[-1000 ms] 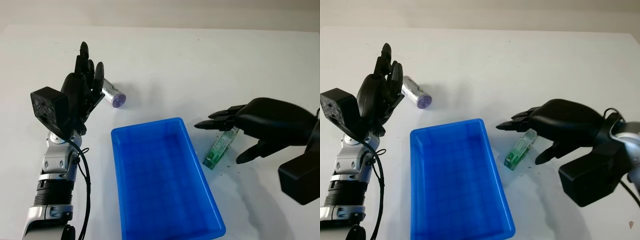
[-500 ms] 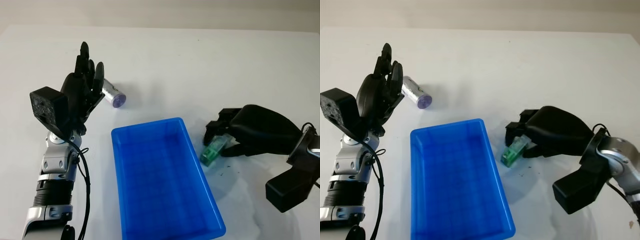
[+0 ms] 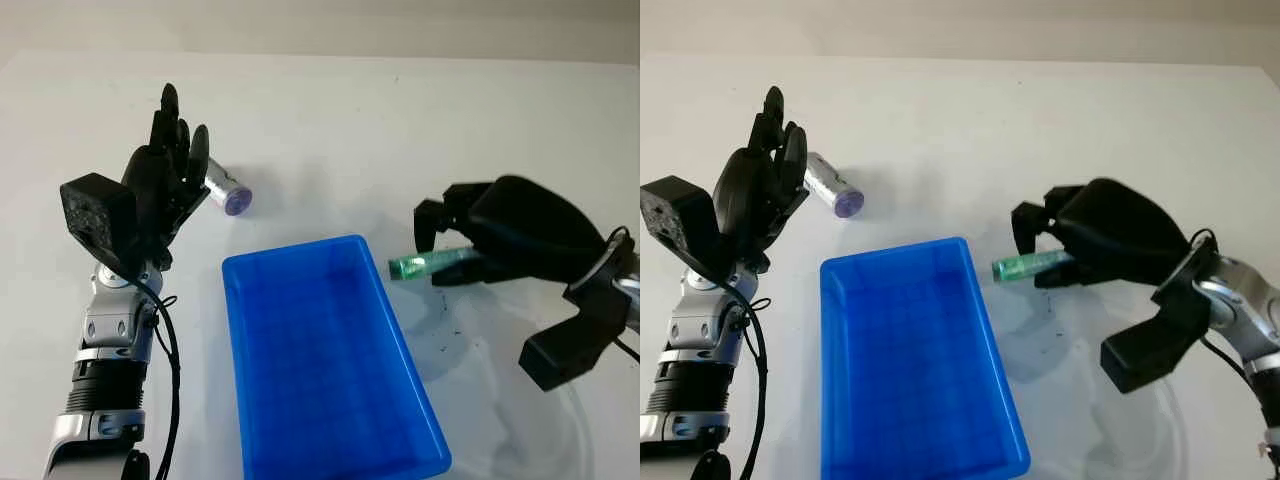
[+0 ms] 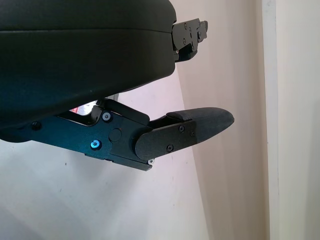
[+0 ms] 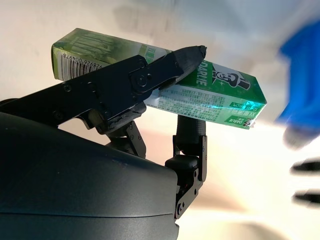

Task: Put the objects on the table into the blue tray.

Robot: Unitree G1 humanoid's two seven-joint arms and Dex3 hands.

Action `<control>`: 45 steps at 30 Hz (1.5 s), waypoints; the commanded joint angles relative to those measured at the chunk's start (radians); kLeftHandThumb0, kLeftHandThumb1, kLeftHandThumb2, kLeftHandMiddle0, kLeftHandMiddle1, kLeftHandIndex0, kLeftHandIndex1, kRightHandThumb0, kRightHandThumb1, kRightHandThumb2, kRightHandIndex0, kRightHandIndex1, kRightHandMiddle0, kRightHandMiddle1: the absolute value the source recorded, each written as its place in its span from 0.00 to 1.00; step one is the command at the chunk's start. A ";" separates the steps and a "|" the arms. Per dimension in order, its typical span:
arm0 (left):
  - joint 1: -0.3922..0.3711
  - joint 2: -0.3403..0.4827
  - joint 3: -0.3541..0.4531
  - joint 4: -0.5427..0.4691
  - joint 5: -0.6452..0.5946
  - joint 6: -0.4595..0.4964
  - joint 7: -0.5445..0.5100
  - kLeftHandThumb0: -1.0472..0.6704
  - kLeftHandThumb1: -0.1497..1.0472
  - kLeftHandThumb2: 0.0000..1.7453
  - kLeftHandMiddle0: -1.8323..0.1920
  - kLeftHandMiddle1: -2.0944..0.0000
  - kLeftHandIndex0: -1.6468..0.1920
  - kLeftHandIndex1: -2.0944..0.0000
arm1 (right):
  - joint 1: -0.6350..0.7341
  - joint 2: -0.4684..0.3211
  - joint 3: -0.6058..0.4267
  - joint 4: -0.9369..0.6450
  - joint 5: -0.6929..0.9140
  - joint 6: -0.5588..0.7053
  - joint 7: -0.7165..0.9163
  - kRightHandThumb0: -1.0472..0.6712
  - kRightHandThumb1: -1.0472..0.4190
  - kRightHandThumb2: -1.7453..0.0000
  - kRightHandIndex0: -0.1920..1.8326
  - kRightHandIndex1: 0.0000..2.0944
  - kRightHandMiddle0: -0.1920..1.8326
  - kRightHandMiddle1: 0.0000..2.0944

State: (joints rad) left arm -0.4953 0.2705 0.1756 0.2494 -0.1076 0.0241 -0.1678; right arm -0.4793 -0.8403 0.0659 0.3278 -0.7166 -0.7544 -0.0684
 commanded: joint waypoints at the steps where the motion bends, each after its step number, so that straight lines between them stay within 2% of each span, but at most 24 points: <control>1: 0.007 0.009 0.003 -0.014 -0.002 0.004 0.000 0.25 1.00 0.36 1.00 1.00 1.00 1.00 | -0.056 0.018 -0.021 0.007 0.026 0.020 -0.029 0.35 0.00 0.96 0.50 1.00 0.42 1.00; 5: 0.010 0.008 0.004 -0.014 0.001 0.002 0.004 0.25 1.00 0.36 1.00 1.00 1.00 1.00 | -0.135 0.064 -0.037 0.020 0.096 0.016 -0.081 0.36 0.00 0.97 0.54 1.00 0.46 1.00; 8: 0.014 0.010 0.001 -0.020 0.004 0.004 0.004 0.25 1.00 0.36 1.00 1.00 1.00 1.00 | -0.165 0.111 -0.042 -0.027 0.166 0.018 -0.078 0.36 0.00 0.96 0.57 1.00 0.49 1.00; 13: 0.016 0.006 0.002 -0.024 -0.002 0.006 0.002 0.26 1.00 0.36 1.00 1.00 1.00 1.00 | -0.147 0.204 -0.021 -0.200 0.255 0.002 -0.034 0.34 0.00 0.95 0.64 1.00 0.53 1.00; 16: 0.016 0.003 -0.001 -0.023 0.005 0.005 0.010 0.25 1.00 0.36 1.00 1.00 1.00 1.00 | -0.119 0.263 -0.002 -0.259 0.281 -0.068 -0.036 0.33 0.00 0.92 0.68 1.00 0.57 1.00; 20: 0.018 0.002 -0.004 -0.025 0.010 0.004 0.014 0.25 1.00 0.36 1.00 1.00 1.00 1.00 | -0.061 0.297 0.047 -0.379 0.381 -0.062 0.070 0.31 0.00 0.88 0.69 1.00 0.53 1.00; 23: 0.018 -0.001 -0.004 -0.023 0.013 0.002 0.021 0.25 1.00 0.36 1.00 1.00 1.00 1.00 | -0.036 0.301 0.083 -0.422 0.484 -0.034 0.173 0.28 0.00 0.87 0.69 1.00 0.56 1.00; 31: 0.023 -0.007 -0.009 -0.026 0.018 0.000 0.033 0.25 1.00 0.36 1.00 1.00 1.00 1.00 | 0.004 0.301 0.099 -0.463 0.570 0.022 0.347 0.25 0.00 0.92 0.65 1.00 0.58 1.00; 32: 0.024 -0.007 -0.009 -0.026 0.019 -0.001 0.033 0.25 1.00 0.36 1.00 1.00 1.00 1.00 | 0.003 0.296 0.101 -0.459 0.575 0.020 0.367 0.25 0.00 0.93 0.64 1.00 0.56 1.00; 34: 0.024 -0.007 -0.010 -0.026 0.022 -0.002 0.036 0.25 1.00 0.36 1.00 1.00 1.00 1.00 | -0.009 0.267 0.103 -0.444 0.588 0.013 0.425 0.25 0.00 0.94 0.51 0.99 0.42 1.00; 35: 0.024 -0.008 -0.011 -0.027 0.023 -0.001 0.037 0.26 1.00 0.37 1.00 1.00 1.00 1.00 | -0.015 0.246 0.104 -0.445 0.605 0.030 0.467 0.24 0.00 0.95 0.39 0.94 0.30 0.97; 36: 0.025 -0.008 -0.012 -0.029 0.024 0.001 0.038 0.26 1.00 0.37 1.00 1.00 1.00 1.00 | -0.019 0.223 0.107 -0.450 0.628 0.057 0.514 0.25 0.00 0.96 0.30 0.86 0.23 0.90; 37: 0.026 -0.008 -0.013 -0.030 0.025 0.004 0.039 0.26 1.00 0.37 1.00 1.00 1.00 1.00 | -0.022 0.203 0.107 -0.456 0.643 0.081 0.555 0.25 0.01 0.96 0.24 0.73 0.18 0.78; 38: 0.026 -0.009 -0.013 -0.032 0.025 0.007 0.040 0.26 1.00 0.37 1.00 1.00 1.00 1.00 | -0.022 0.193 0.107 -0.461 0.658 0.103 0.587 0.26 0.02 0.97 0.18 0.52 0.16 0.58; 40: 0.027 -0.010 -0.012 -0.034 0.026 0.011 0.042 0.27 1.00 0.37 1.00 1.00 1.00 1.00 | -0.017 0.191 0.099 -0.462 0.672 0.118 0.618 0.29 0.06 0.97 0.16 0.25 0.16 0.31; 42: 0.026 -0.013 -0.012 -0.034 0.024 0.013 0.043 0.27 1.00 0.37 1.00 1.00 1.00 1.00 | -0.009 0.209 0.083 -0.453 0.673 0.105 0.609 0.36 0.07 0.97 0.12 0.13 0.14 0.19; 45: 0.026 -0.015 -0.011 -0.034 0.021 0.013 0.042 0.28 1.00 0.36 1.00 1.00 1.00 1.00 | -0.002 0.241 0.055 -0.438 0.697 0.088 0.584 0.42 0.04 0.95 0.07 0.06 0.10 0.11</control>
State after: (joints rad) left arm -0.4742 0.2579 0.1684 0.2294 -0.0840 0.0355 -0.1269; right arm -0.4855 -0.6143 0.1391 -0.1109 -0.0367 -0.6564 0.5255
